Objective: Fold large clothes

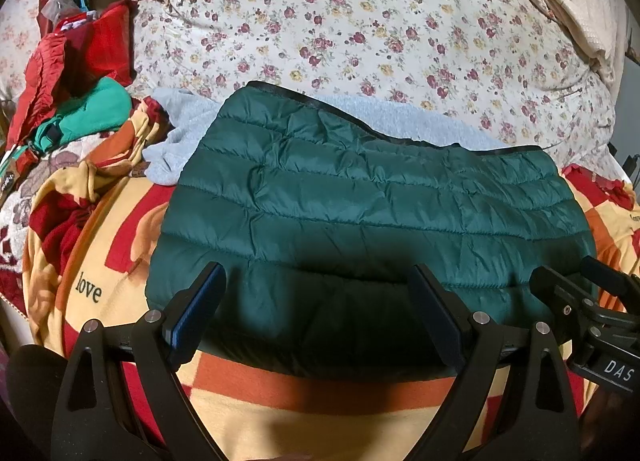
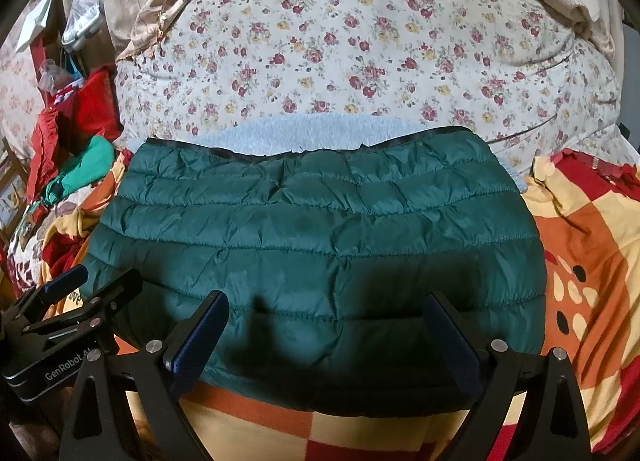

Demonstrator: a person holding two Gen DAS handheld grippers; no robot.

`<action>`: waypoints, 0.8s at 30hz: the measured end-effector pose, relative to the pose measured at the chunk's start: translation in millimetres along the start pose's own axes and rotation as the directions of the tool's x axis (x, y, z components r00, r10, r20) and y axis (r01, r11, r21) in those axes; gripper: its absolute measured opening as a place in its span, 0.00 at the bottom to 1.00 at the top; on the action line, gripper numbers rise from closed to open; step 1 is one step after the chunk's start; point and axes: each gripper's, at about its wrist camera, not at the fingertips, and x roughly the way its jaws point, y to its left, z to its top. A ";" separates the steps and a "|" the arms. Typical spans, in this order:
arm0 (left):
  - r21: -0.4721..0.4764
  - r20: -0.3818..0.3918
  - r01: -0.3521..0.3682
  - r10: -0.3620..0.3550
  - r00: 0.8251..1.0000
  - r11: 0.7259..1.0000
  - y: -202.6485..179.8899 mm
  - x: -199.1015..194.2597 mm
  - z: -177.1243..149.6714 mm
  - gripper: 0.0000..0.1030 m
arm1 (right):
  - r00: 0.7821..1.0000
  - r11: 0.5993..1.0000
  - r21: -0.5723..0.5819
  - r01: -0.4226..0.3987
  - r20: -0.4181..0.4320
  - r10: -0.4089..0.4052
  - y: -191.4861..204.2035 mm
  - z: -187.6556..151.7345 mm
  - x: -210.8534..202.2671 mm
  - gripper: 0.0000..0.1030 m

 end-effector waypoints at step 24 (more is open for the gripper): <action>0.001 -0.007 0.002 -0.002 1.000 1.000 -0.5 2.4 -2.6 0.90 | 1.000 1.000 0.002 -0.003 -0.011 0.003 0.7 1.5 3.1 0.94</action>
